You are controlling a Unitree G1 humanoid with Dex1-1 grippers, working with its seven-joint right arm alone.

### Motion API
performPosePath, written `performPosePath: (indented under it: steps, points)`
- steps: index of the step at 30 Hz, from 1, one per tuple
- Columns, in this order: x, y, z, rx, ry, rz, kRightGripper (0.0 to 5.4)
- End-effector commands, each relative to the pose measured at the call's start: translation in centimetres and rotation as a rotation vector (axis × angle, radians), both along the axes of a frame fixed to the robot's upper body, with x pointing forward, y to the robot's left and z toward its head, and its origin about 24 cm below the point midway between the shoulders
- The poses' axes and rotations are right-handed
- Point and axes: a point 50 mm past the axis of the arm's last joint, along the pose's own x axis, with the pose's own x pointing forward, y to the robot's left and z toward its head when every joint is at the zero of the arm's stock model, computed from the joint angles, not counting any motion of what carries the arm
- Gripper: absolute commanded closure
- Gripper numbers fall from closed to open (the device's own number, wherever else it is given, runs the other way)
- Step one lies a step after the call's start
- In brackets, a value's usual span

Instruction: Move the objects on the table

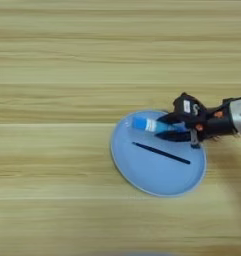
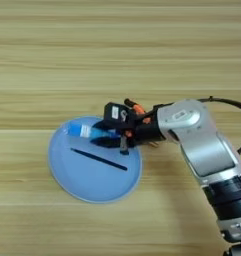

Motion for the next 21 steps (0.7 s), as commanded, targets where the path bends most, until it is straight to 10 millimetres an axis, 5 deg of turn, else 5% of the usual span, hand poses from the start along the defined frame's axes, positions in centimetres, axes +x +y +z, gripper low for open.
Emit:
performPosePath:
  steps: [1,7,21]
  points:
    - [2.1,-1.8,4.7,0.021,-0.195,-0.105,4.01]
    - [3.6,-5.4,5.5,0.05,-0.213,-0.289,4.01]
    - [6.4,-12.6,4.0,0.013,-0.19,-0.661,4.01]
